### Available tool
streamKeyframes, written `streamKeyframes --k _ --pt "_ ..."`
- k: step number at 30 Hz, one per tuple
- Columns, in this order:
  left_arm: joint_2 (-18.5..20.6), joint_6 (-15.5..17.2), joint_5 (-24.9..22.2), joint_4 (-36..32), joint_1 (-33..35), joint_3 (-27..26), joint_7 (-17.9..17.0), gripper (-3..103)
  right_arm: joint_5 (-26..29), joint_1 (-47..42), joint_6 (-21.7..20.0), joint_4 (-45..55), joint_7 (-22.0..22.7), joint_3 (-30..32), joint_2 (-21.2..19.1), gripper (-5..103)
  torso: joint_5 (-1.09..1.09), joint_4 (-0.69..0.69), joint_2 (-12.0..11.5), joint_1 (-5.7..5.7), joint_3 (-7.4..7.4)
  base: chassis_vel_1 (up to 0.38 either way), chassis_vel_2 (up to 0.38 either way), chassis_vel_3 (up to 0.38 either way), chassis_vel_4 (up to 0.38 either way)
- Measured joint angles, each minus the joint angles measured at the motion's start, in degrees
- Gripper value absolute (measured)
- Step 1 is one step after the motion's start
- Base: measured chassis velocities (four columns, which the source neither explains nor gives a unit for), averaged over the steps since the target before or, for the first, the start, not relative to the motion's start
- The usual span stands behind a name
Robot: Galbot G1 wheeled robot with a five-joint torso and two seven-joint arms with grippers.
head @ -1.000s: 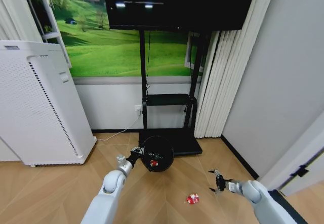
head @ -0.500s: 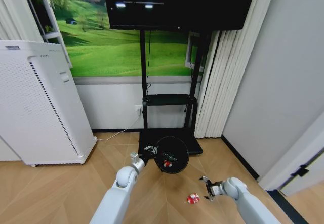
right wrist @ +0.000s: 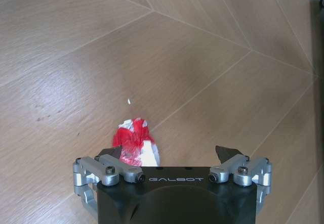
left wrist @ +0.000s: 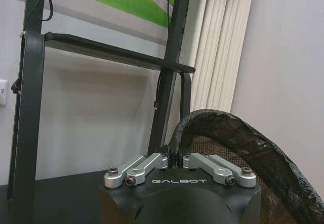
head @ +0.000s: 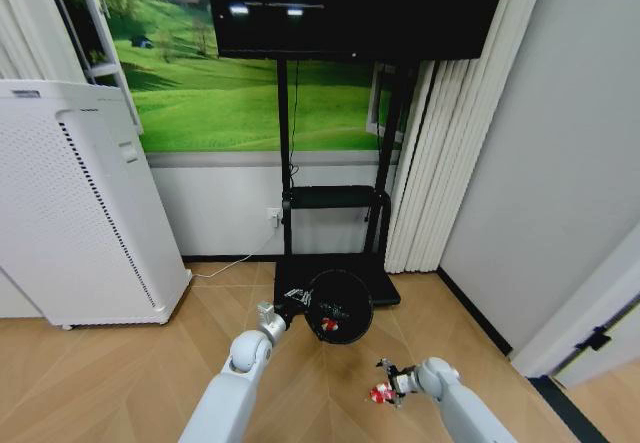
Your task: Pick up the trash bin and place the garbage on the floor into it.
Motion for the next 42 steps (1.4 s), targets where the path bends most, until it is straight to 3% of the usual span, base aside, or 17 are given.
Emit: streamKeyframes --k 14,29,42 --pt "0.57 0.75 -0.64 -0.54 -0.64 1.45 -1.25 7 -4.11 2.56 1.62 -3.17 -1.05 -0.17 -0.46 100 0.00 -0.01 0.00 0.00 0.00 0.000 0.000 0.000 0.000" --pt "-0.38 0.82 -0.47 0.06 -1.16 1.94 -1.65 7 -7.44 5.70 3.54 -1.65 -7.27 -7.94 -2.67 100 0.00 0.00 0.00 0.00 0.00 0.000 0.000 0.000 0.000" --pt "-0.47 0.85 -0.55 0.65 -1.58 0.41 -1.46 7 -7.33 9.13 1.95 -4.82 -8.67 -11.56 0.54 100 0.00 0.01 0.00 0.00 -0.01 0.000 0.000 0.000 0.000"
